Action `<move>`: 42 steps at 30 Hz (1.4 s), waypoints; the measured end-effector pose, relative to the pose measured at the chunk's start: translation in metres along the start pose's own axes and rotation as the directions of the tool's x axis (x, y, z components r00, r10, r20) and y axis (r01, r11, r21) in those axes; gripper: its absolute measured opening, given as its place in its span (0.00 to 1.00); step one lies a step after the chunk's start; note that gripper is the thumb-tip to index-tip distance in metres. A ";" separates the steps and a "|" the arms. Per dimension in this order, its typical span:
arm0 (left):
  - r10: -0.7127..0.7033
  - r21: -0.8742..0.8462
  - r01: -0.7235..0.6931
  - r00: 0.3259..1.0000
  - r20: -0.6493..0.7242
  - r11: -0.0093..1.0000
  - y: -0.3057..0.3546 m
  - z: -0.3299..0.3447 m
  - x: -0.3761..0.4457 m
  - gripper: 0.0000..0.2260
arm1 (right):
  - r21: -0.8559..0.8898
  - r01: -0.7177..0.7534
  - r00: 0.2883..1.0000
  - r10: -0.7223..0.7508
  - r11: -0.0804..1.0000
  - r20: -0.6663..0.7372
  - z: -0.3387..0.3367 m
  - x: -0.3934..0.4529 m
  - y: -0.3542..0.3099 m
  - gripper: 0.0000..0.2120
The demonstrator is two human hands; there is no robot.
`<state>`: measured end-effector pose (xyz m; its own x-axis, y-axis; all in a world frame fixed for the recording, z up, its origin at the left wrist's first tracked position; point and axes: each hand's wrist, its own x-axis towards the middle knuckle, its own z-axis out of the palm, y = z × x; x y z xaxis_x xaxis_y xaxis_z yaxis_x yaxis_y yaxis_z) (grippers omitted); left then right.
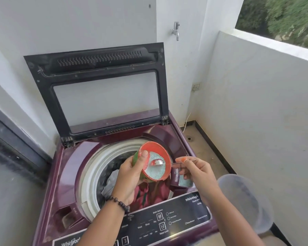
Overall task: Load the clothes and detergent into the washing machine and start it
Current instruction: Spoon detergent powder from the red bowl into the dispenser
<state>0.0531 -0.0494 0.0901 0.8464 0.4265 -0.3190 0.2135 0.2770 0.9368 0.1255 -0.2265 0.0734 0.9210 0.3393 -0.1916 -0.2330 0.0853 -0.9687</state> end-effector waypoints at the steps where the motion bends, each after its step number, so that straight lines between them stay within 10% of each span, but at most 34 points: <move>1: 0.001 0.001 -0.001 1.000 0.005 1.000 0.000 -0.001 0.001 0.22 | 0.001 -0.002 1.000 0.002 1.000 -0.003 0.001 0.000 0.001 0.11; 17: -0.043 0.038 0.044 0.999 -0.018 0.998 -0.012 -0.025 0.025 0.24 | 0.034 -0.162 0.986 0.163 0.986 -0.025 0.027 0.014 0.027 0.15; 25: -0.091 -0.010 0.092 0.993 0.073 0.996 -0.019 -0.014 0.029 0.20 | 0.346 -0.362 0.922 0.388 0.866 -0.006 0.022 0.016 0.035 0.11; 42: -0.213 -0.095 0.219 0.974 0.076 0.971 -0.024 -0.013 0.032 0.24 | 0.356 -0.225 0.969 0.246 0.907 -0.013 0.005 0.016 0.028 0.11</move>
<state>0.0682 -0.0314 0.0553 0.8160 0.2913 -0.4993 0.3467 0.4446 0.8259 0.1320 -0.2144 0.0445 0.8395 0.3376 -0.4256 -0.5297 0.3347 -0.7793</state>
